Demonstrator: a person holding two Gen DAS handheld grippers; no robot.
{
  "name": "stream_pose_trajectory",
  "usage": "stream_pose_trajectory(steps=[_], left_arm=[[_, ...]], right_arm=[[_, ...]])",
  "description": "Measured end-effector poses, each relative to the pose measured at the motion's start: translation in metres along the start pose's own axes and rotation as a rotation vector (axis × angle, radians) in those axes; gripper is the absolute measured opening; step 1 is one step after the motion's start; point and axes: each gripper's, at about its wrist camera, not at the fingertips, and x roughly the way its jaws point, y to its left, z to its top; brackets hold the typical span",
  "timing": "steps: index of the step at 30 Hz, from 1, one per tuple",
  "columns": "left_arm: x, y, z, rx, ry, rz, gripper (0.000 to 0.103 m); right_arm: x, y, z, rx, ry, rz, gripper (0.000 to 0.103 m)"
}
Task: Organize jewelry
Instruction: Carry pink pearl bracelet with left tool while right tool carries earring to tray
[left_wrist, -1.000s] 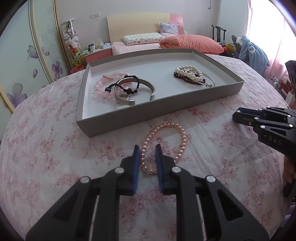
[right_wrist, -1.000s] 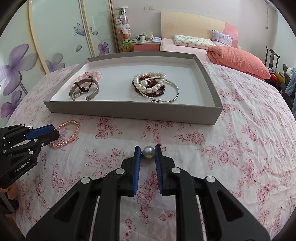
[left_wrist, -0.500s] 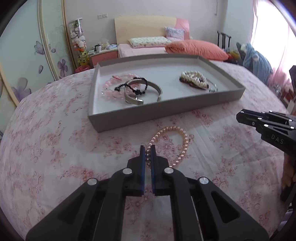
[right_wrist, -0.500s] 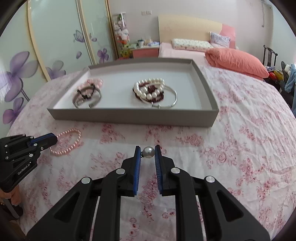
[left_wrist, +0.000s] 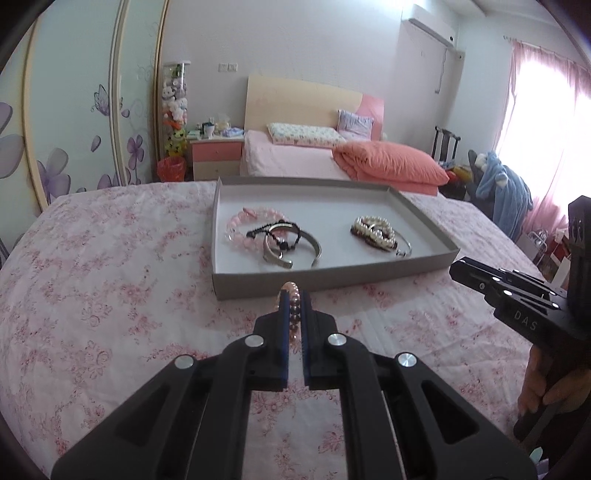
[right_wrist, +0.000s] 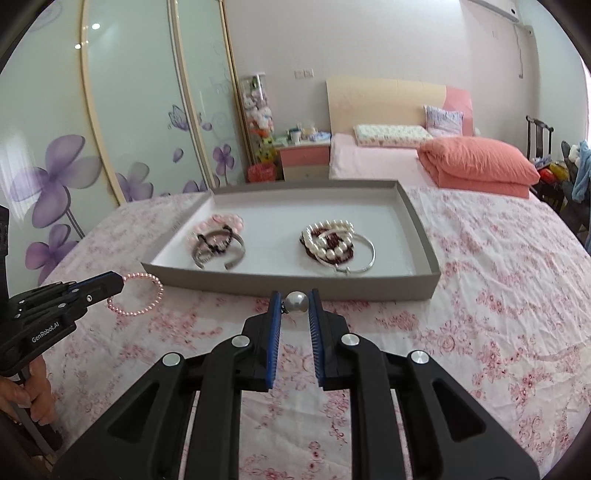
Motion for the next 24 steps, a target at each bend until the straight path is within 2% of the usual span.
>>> stream_pose_trajectory(steps=[10, 24], left_arm=[[-0.018, -0.003, 0.005, -0.029, -0.057, 0.005, 0.006], [-0.046, -0.019, 0.018, -0.018, -0.156, 0.037, 0.006]], right_arm=[[-0.022, 0.014, 0.005, -0.004, -0.1, 0.014, 0.016], [-0.047, 0.033, 0.018, -0.074, -0.261, -0.028, 0.016]])
